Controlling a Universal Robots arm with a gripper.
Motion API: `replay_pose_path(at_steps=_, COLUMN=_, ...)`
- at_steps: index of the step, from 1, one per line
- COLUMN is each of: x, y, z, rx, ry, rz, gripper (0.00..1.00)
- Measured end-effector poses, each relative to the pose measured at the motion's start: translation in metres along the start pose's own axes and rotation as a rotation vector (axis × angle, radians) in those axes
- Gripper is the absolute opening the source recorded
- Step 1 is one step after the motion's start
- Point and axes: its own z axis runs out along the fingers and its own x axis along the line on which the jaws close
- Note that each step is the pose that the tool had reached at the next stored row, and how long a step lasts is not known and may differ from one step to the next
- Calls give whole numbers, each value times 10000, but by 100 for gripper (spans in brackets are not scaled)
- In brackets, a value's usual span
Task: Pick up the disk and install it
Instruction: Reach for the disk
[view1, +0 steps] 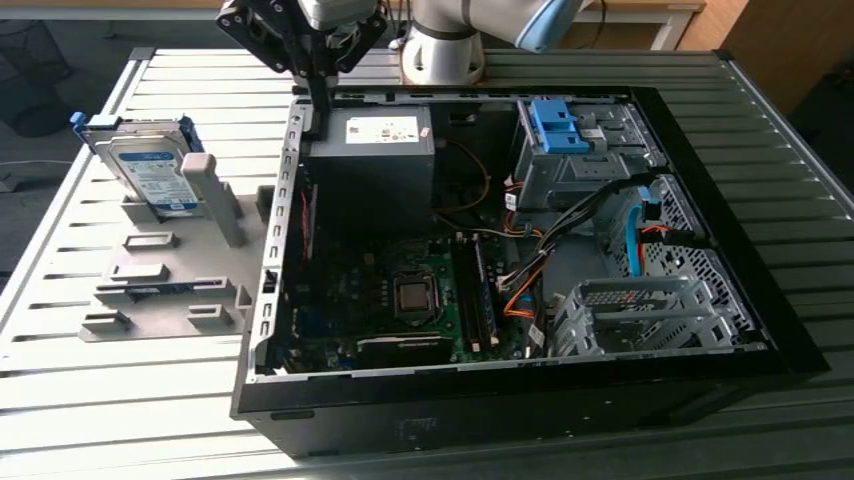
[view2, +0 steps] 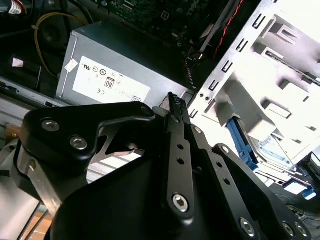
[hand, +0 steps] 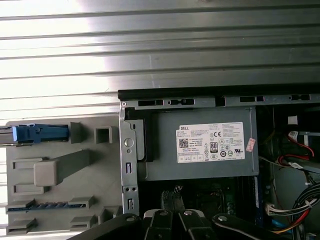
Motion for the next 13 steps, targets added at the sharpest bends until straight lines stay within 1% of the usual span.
replay_pose_path(at_steps=8, x=2, y=0, z=0, rx=-1, ry=-1, rz=0, gripper=11)
replay_pose_path(at_steps=13, x=15, y=-1, z=0, rx=0, ry=0, rz=1, gripper=11)
